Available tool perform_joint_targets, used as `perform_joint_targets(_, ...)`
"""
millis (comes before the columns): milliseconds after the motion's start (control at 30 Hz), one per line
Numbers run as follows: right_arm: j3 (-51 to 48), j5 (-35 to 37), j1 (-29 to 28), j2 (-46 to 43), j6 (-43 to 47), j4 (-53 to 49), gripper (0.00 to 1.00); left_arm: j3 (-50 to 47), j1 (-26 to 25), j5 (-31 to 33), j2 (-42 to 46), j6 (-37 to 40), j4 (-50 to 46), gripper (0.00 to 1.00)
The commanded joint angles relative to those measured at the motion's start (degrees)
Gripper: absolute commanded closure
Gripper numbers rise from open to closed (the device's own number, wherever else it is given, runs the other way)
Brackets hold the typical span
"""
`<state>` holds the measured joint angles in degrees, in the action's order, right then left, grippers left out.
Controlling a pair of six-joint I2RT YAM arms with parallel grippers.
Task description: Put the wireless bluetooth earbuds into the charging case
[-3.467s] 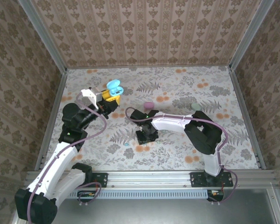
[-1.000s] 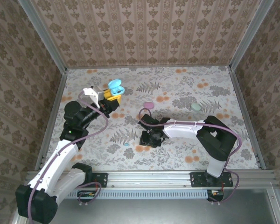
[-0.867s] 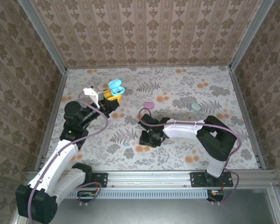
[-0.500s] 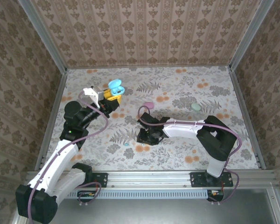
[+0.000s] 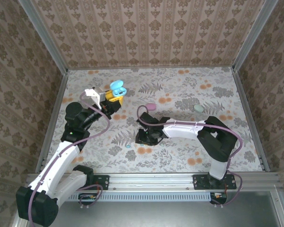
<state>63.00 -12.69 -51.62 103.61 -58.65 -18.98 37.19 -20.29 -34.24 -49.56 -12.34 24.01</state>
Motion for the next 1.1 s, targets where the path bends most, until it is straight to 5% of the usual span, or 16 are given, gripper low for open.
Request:
perform_joint_targets(0,2.09,-0.57,-0.75,0.91,1.92,-2.78,0.64,2.36,-0.44,-0.59,-0.1,0.73,2.29,0.71)
perform_joint_targets(300,6.64,6.77,-0.53,0.28,9.94,-11.36,0.64,2.35,-0.47,-0.57,-0.18,0.65,2.42,0.71)
perform_joint_targets(1067,13.69,0.89,0.02,10.05,25.14,-17.89,0.63,2.53,-0.62,-0.35,0.26,0.91,1.69,0.71)
